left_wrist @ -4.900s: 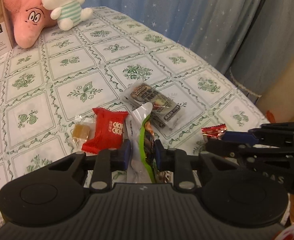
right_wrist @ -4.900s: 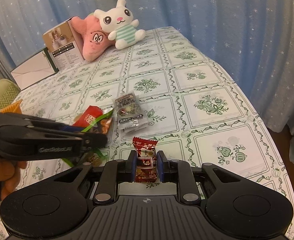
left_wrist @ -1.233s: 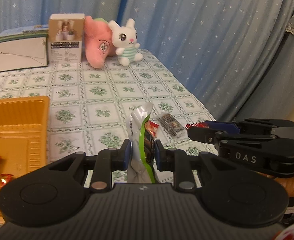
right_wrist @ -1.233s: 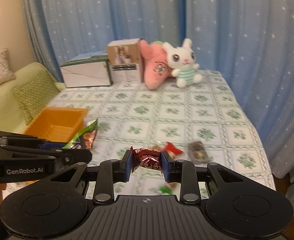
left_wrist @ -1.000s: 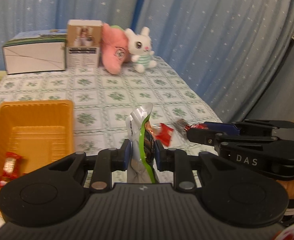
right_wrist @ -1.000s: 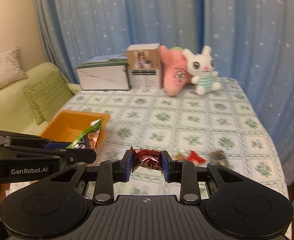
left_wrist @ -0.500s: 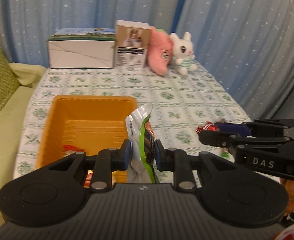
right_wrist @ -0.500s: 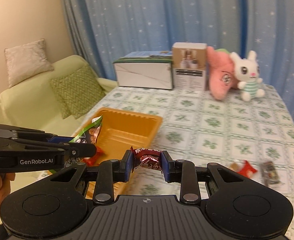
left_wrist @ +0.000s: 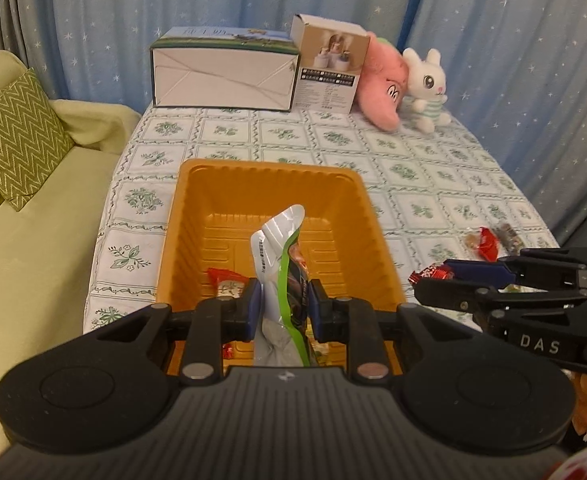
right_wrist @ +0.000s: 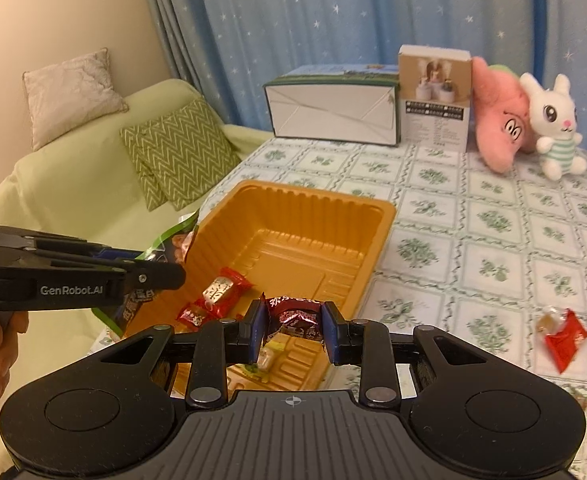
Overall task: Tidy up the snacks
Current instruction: 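Carry both held snacks over the orange tray, then open both tools to drop the snacks into the orange tray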
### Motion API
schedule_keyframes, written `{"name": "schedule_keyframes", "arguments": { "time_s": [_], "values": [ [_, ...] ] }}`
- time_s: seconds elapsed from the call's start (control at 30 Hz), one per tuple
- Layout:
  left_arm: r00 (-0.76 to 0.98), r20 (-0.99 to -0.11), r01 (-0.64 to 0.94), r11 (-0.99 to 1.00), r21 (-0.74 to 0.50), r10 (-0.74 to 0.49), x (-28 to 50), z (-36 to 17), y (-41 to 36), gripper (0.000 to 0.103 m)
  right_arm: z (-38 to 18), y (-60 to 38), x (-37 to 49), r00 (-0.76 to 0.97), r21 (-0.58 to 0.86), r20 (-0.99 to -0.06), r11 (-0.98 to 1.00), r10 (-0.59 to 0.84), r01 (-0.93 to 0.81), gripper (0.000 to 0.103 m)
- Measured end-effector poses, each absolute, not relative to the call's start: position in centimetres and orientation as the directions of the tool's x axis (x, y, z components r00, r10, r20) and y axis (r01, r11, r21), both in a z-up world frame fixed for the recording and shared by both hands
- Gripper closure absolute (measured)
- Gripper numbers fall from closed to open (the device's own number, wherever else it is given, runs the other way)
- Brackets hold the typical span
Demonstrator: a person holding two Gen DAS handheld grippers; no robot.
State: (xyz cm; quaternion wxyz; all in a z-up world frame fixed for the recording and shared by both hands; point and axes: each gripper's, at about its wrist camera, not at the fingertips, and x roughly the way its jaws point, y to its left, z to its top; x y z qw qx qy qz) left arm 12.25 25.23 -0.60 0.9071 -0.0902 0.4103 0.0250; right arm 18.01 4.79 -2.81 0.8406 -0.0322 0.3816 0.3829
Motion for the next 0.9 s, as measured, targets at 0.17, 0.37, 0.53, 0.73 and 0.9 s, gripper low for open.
{"name": "schedule_keyframes", "arguments": {
  "time_s": [0.17, 0.37, 0.53, 0.73, 0.9],
  "values": [
    [0.645, -0.763, -0.118, 0.983, -0.140, -0.031, 13.1, -1.9, 25.7, 0.080, -3.8, 5.9, 18.5, 0.406, 0.242, -0.676, 0.706, 0.615, -0.666, 0.072],
    [0.640, -0.768, -0.137, 0.981, -0.140, -0.020, 13.4, -2.8, 26.3, 0.065, -4.3, 6.2, 19.0, 0.404, 0.246, -0.683, 0.713, 0.608, -0.656, 0.072],
    [0.648, -0.761, -0.137, 0.981, -0.138, -0.016, 12.9, -2.5, 26.5, 0.064, -4.5, 6.4, 19.0, 0.398, 0.250, -0.687, 0.713, 0.608, -0.655, 0.072],
    [0.662, -0.750, -0.151, 0.979, -0.138, -0.003, 12.3, -1.9, 26.8, 0.064, -4.8, 6.8, 18.7, 0.388, 0.256, -0.689, 0.707, 0.612, -0.660, 0.072],
    [0.673, -0.740, -0.164, 0.976, -0.146, 0.002, 12.1, -1.7, 27.3, 0.063, -5.0, 6.9, 18.6, 0.386, 0.259, -0.690, 0.706, 0.613, -0.659, 0.072]
  ]
}}
